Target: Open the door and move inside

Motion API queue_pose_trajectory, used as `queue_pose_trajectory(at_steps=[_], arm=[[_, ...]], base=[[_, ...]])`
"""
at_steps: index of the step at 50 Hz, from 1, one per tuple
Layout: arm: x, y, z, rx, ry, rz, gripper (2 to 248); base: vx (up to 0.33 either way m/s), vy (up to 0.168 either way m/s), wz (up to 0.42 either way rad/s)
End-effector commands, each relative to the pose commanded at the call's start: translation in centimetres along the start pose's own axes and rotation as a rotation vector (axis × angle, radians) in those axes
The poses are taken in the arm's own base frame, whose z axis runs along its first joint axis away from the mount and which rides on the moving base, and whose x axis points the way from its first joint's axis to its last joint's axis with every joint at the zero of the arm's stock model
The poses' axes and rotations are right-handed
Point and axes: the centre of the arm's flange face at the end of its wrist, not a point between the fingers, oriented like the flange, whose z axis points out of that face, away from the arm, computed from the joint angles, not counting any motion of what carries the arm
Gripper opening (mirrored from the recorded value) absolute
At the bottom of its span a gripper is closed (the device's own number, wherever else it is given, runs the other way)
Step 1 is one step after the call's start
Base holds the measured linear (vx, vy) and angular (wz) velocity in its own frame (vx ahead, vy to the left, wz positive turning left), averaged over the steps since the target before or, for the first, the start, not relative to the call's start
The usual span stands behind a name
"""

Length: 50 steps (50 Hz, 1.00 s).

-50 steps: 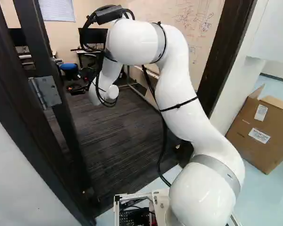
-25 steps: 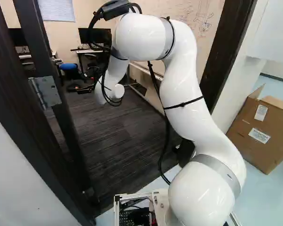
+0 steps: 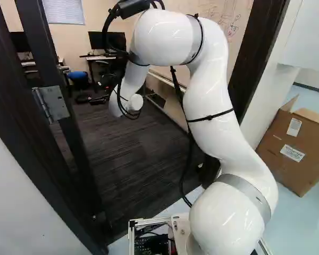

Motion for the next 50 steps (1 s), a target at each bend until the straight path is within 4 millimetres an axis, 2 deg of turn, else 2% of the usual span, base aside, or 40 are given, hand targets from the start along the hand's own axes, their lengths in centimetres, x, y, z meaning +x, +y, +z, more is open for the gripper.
queue_pose_trajectory(at_steps=[13,26,38,50], arm=[[0.1,1.3,-2.3,-0.040,-0.016,0.018,247],[0.2,2.7,-5.4,-0.094,-0.037,0.043,247],[0.1,4.1,-9.1,-0.155,-0.060,0.072,247],[-0.2,5.3,-13.6,-0.229,-0.087,0.107,247]], base=[[0.000,0.000,0.000],[0.000,0.000,0.000],[0.000,0.000,0.000],[0.000,0.000,0.000]])
